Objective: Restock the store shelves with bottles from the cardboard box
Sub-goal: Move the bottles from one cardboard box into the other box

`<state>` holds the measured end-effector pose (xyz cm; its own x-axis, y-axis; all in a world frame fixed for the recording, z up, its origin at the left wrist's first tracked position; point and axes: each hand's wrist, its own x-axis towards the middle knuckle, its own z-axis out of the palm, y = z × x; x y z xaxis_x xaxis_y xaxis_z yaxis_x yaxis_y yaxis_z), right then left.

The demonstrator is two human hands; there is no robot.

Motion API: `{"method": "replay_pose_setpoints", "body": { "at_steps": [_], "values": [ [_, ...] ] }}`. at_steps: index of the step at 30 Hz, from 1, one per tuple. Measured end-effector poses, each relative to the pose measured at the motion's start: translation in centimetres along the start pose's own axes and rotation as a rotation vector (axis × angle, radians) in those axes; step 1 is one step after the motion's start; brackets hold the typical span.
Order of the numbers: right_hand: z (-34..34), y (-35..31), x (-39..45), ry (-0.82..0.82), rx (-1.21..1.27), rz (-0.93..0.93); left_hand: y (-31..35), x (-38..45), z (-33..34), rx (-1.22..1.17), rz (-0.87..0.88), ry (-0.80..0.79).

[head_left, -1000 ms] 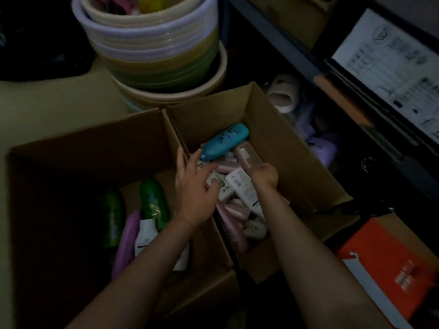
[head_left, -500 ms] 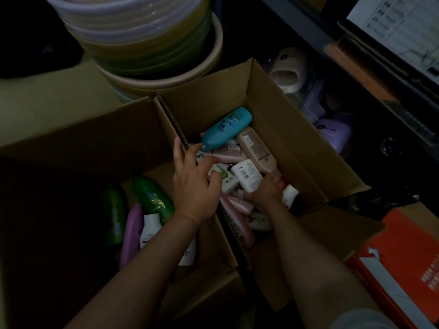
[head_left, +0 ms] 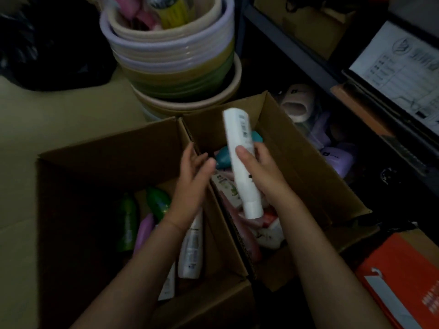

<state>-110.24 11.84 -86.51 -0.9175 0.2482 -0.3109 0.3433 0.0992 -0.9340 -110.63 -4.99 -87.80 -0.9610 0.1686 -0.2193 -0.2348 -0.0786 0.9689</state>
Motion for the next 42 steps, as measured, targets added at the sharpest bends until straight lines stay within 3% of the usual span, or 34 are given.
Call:
{"method": "replay_pose_setpoints", "body": {
  "at_steps": [3,5,6,8,11,15,20,28,37,42],
  "values": [
    [2.4,-3.3,-0.9,-0.115,0.049,-0.079,2.5,0.1,-3.0,-0.293,-0.106,0.011],
    [3.3,-3.8,-0.3,-0.106,0.07,-0.073,2.6,0.0,-5.4,-0.391,-0.178,0.007],
    [3.4,-3.3,0.5,-0.068,0.072,-0.059,2.4,-0.2,-6.3,-0.341,-0.218,0.051],
    [3.3,-1.5,2.1,0.032,0.04,0.035,0.6,0.0,-7.9,-0.025,-0.268,0.192],
    [3.0,2.7,4.5,0.107,-0.09,0.251,-3.3,0.3,-9.1,0.296,-0.38,0.256],
    [2.7,8.3,6.4,0.042,-0.318,0.36,-4.0,0.8,-7.1,0.23,-0.395,0.225],
    [2.9,11.9,5.7,-0.029,-0.426,0.475,-3.5,0.6,-2.1,0.153,-0.385,-0.016],
    [2.3,13.9,6.0,0.0,-0.363,0.538,-5.2,0.9,-1.0,-0.015,-0.432,0.055],
    [-0.2,12.6,6.5,-0.073,-0.181,0.62,-5.1,1.0,-1.3,0.049,-0.429,0.062],
    [-2.1,8.8,5.2,0.049,0.0,0.582,-5.1,1.2,-1.6,0.072,-0.471,0.033]
  ]
}}
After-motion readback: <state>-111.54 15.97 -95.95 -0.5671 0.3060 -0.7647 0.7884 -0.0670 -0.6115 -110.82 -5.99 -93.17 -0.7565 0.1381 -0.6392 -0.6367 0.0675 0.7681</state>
